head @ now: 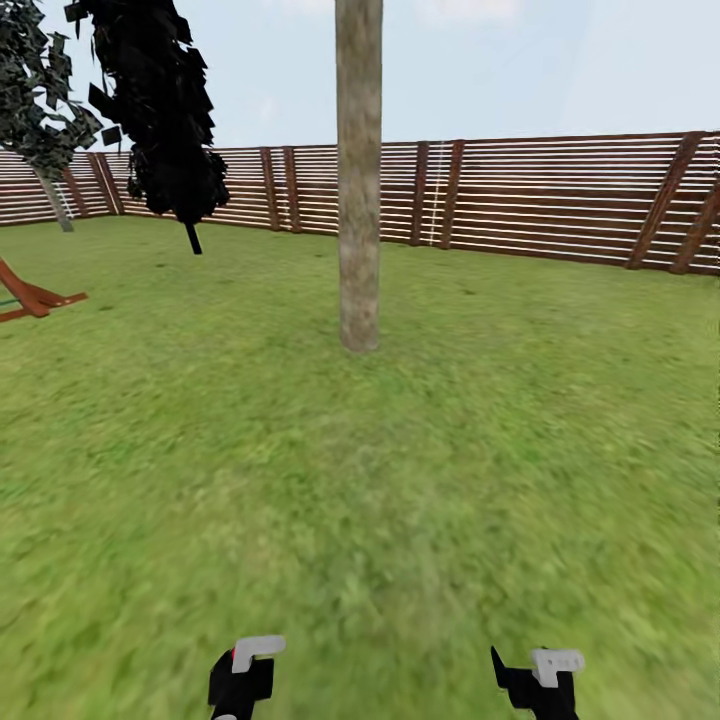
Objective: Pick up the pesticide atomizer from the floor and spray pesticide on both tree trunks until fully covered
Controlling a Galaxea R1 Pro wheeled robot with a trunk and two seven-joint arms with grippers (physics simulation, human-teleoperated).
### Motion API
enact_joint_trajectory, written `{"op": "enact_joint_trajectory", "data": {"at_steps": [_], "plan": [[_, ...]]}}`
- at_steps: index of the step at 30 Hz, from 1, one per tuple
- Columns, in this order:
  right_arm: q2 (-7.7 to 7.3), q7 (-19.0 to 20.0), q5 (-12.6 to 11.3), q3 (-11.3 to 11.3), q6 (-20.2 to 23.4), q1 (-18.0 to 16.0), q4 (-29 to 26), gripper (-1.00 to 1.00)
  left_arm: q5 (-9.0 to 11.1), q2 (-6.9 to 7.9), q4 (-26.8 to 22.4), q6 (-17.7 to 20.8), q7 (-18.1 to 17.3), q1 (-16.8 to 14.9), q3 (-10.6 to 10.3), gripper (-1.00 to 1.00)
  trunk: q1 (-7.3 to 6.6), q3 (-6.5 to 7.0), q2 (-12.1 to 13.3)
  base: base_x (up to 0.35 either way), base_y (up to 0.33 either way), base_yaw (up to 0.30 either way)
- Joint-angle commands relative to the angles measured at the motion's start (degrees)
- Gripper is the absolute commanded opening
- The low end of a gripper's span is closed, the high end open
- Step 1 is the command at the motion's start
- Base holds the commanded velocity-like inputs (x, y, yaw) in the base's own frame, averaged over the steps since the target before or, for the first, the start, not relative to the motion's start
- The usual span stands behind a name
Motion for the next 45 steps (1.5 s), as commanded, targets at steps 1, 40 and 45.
{"op": "enact_joint_trajectory", "data": {"at_steps": [1, 40, 45], "plan": [[0.0, 0.0, 0.0, 0.0, 0.0, 0.0, -0.01, 1.0, -0.02, 0.02, 0.0, 0.0, 0.0, 0.0, -0.01, -1.0, 0.0, 0.0, 0.0, 0.339, 0.0, -0.056], [0.0, 0.0, 0.0, 0.0, 0.0, 0.0, -0.03, 1.0, -0.02, 0.0, -0.12, -0.07, 0.03, 0.0, -0.01, -1.0, 0.0, 0.0, 0.0, 0.339, 0.0, -0.002], [0.0, 0.0, 0.0, 0.0, 0.0, 0.0, -0.03, 1.0, -0.02, 0.0, -0.07, -0.09, 0.02, 0.0, -0.01, -1.0, 0.0, 0.0, 0.0, 0.339, 0.0, 0.0]]}}
